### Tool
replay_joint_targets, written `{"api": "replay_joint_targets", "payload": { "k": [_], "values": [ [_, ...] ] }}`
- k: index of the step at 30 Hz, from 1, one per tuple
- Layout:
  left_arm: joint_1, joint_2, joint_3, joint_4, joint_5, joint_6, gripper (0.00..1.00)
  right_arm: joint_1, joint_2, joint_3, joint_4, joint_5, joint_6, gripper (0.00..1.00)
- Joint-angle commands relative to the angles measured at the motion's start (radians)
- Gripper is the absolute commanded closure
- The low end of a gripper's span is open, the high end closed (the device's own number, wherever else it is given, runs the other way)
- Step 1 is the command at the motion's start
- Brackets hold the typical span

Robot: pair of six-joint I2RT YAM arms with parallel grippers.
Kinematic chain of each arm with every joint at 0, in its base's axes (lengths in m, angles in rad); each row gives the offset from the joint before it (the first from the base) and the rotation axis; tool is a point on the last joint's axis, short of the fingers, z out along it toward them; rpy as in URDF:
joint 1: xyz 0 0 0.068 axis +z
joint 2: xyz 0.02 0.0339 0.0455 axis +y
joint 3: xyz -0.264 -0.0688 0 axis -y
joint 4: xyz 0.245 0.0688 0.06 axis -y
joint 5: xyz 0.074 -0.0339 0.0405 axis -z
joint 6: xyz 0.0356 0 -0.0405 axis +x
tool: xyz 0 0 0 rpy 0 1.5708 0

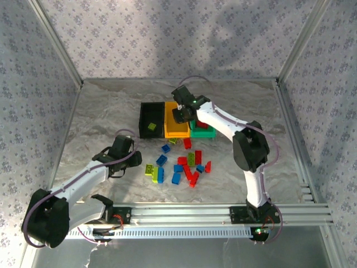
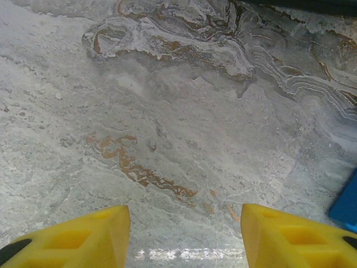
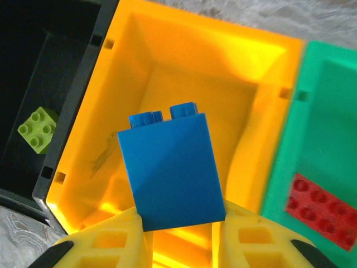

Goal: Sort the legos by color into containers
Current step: Place the lego in the container.

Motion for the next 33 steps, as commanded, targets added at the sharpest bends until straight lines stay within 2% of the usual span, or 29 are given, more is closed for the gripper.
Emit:
{"api": "replay_joint_targets", "payload": {
  "k": [1, 6, 8, 14, 23, 28, 33],
  "values": [
    [0.006, -0.019, 0.012, 0.006, 0.011, 0.010, 0.45, 0.005, 0.065, 0.059, -0.069, -0.005, -0.004, 0.66],
    [0.005, -0.015, 0.009, 0.012, 0.015, 0.010, 0.45, 0.011, 0.097, 0.055, -0.055, -0.019, 0.003, 0.61],
    [0.005, -0.012, 0.011, 0.013, 0.015, 0.010, 0.45, 0.017, 0.094, 0.055, -0.053, -0.020, 0.002, 0.54],
    [0.005, -0.012, 0.009, 0.016, 0.020, 0.011, 0.44, 0.024, 0.055, 0.044, -0.045, -0.034, -0.006, 0.47],
    [0.005, -0.003, 0.013, 0.015, 0.023, 0.012, 0.44, 0.047, -0.052, -0.095, -0.009, -0.081, 0.019, 0.49],
    [0.006, -0.004, 0.013, 0.013, 0.027, 0.014, 0.44, 0.080, -0.160, -0.210, -0.021, 0.045, 0.033, 0.49],
    [0.005, 0.000, 0.015, 0.013, 0.030, 0.014, 0.44, 0.069, -0.219, -0.280, -0.037, 0.084, 0.052, 0.53]
  ]
}}
